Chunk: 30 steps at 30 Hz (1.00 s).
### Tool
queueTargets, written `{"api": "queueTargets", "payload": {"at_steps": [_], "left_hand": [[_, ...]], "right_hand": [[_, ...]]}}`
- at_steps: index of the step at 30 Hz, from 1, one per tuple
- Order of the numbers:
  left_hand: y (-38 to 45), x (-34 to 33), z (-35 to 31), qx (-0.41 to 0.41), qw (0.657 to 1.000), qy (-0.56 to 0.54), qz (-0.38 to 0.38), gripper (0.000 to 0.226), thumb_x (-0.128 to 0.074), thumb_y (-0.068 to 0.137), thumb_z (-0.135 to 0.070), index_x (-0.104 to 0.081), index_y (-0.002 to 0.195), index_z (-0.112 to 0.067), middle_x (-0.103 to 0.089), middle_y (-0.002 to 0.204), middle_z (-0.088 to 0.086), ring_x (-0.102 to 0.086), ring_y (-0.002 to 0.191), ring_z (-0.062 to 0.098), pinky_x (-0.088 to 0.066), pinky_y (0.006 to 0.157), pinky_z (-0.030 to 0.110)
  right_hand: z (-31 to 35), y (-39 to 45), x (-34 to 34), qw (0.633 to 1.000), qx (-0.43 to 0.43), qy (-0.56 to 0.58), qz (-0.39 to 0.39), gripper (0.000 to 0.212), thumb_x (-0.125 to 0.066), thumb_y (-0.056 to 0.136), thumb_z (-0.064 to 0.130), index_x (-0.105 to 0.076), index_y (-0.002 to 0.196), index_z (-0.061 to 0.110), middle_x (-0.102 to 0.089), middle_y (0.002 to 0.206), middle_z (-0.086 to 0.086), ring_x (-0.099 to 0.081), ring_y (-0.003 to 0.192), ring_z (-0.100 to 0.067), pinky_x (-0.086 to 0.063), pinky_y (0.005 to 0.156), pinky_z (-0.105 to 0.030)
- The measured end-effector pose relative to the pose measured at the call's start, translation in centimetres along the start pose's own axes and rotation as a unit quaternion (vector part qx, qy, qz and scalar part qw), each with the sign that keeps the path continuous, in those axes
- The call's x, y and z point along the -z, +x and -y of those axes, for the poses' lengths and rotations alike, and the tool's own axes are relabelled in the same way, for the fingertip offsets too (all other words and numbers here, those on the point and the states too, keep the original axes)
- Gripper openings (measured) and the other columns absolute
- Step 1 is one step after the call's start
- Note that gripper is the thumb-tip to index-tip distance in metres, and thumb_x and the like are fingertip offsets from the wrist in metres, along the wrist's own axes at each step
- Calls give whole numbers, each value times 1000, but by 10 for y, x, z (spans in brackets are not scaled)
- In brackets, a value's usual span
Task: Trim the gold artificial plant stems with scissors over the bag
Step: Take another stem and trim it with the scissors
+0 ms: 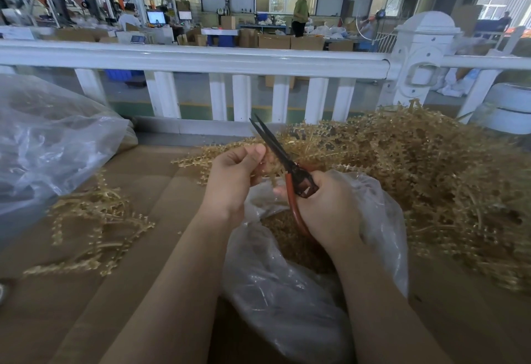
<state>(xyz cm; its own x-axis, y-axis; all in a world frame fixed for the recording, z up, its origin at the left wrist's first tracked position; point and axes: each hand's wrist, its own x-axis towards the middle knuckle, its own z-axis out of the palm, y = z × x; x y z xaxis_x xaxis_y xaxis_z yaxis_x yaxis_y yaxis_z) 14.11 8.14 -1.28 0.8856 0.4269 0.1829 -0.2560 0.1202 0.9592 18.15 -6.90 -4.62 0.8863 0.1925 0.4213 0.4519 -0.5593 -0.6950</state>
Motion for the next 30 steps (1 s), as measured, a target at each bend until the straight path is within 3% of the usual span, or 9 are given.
{"api": "queueTargets", "payload": {"at_steps": [7,13,18,25,30], "left_hand": [[0,-3,0,-50,998,22,-7,30,-53,102,-17,-69,77,-13,-64,64,-6,-53,58,4,-48,66,18],[0,-4,1,-75,997,27,15,28,-49,104,-16,-66,83,-8,-53,69,4,-46,64,13,-43,69,25],[2,-3,4,-89,995,38,15,27,-47,105,-13,-62,100,9,-55,70,0,-50,62,8,-44,67,18],[-1,-4,0,-87,996,23,21,21,-47,104,-14,-60,98,2,-51,72,5,-45,66,14,-39,69,27],[-2,-4,-2,-80,996,20,17,22,-45,105,-12,-61,101,3,-51,73,6,-44,66,13,-38,69,27]], "right_hand": [[-1,-1,-1,999,33,-21,-24,53,-63,66,85,-58,84,36,-60,72,22,-54,69,10,-32,53,-12],[-3,-1,-2,997,53,-50,-26,52,-63,70,84,-55,90,37,-60,81,22,-55,75,10,-39,56,-13],[-3,-1,-2,997,48,-57,-30,52,-64,70,83,-59,88,34,-60,77,21,-55,71,6,-43,56,-17],[-1,-2,0,994,56,-80,-53,58,-61,69,82,-58,75,25,-55,64,16,-51,59,2,-40,50,-20],[0,-2,2,992,60,-96,-56,54,-67,74,77,-58,74,24,-57,65,13,-55,61,-4,-52,56,-30]]}}
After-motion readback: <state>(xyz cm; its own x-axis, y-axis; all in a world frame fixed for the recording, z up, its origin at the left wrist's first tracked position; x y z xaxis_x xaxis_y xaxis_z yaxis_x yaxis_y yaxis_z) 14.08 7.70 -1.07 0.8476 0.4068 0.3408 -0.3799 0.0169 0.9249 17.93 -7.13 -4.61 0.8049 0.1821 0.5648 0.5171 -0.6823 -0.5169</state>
